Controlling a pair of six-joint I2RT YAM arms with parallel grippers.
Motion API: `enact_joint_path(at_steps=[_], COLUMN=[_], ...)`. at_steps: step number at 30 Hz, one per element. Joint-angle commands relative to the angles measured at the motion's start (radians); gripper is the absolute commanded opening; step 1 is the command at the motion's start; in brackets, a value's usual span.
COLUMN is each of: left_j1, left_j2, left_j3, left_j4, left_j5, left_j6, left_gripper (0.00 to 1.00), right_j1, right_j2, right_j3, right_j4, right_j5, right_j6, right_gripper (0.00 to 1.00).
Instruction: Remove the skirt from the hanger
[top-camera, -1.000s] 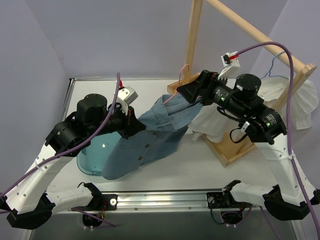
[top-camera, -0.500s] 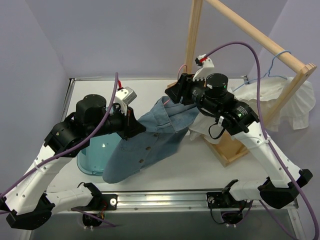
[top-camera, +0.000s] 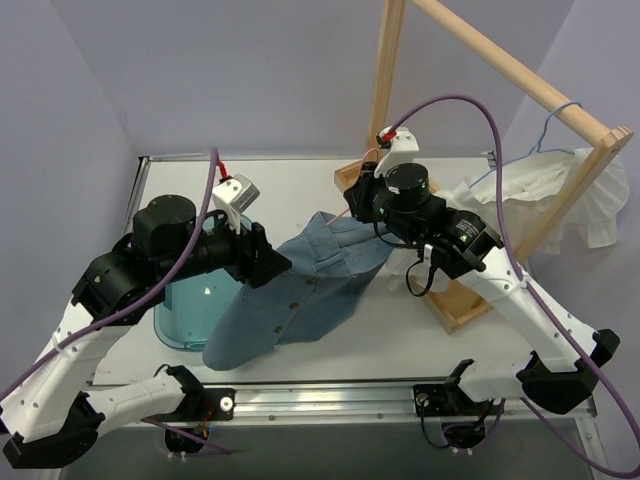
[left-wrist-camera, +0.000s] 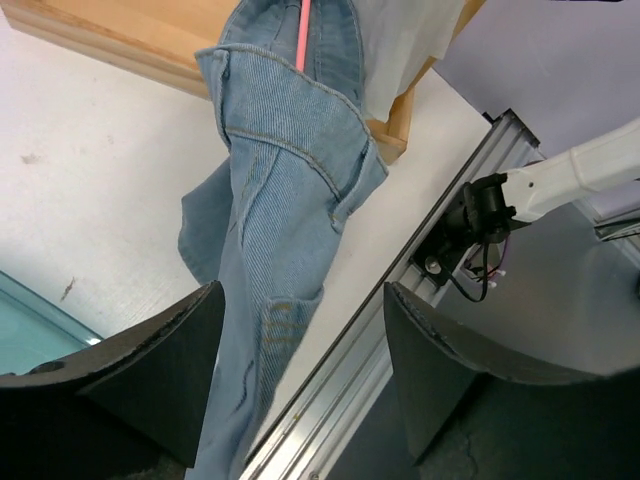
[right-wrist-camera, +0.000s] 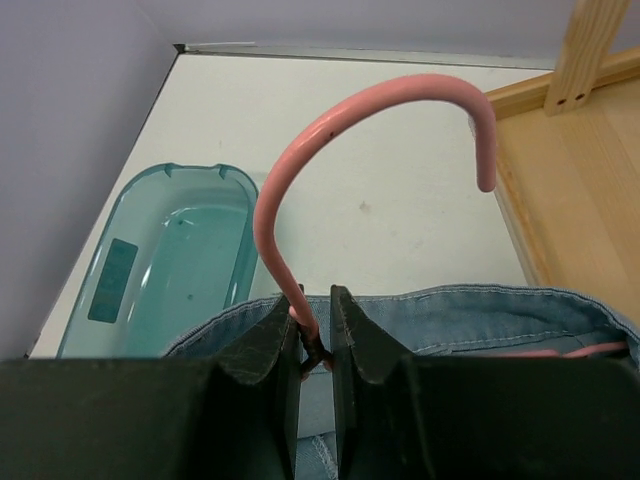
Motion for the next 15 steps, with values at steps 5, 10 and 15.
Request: enact_joint_path(at_steps=[5,10,15], left_j1=[0.004,0.004,0.003], left_j2=[0.023,0.141,0.243], left_j3=[0.032,0.133,0.187], left_j4=[0.134,0.131,0.125], left_j5=[0.053,0.103,0.117], left_j6=[0.015,0.034,0.047], left_gripper=[0.77,0.78,0.78], right_j1=[0.01,0.023,0.05], right_j2=[-0.014,0.009,0.009], right_j3=[0.099,0.112,0.113], right_j4=[-0.004,-0.009,-0.009], right_j5=[0.029,-0.027,-0.018], right_j6=[-0.016,-0.006,-0.005], right_gripper=[0.0,0.0,0.0])
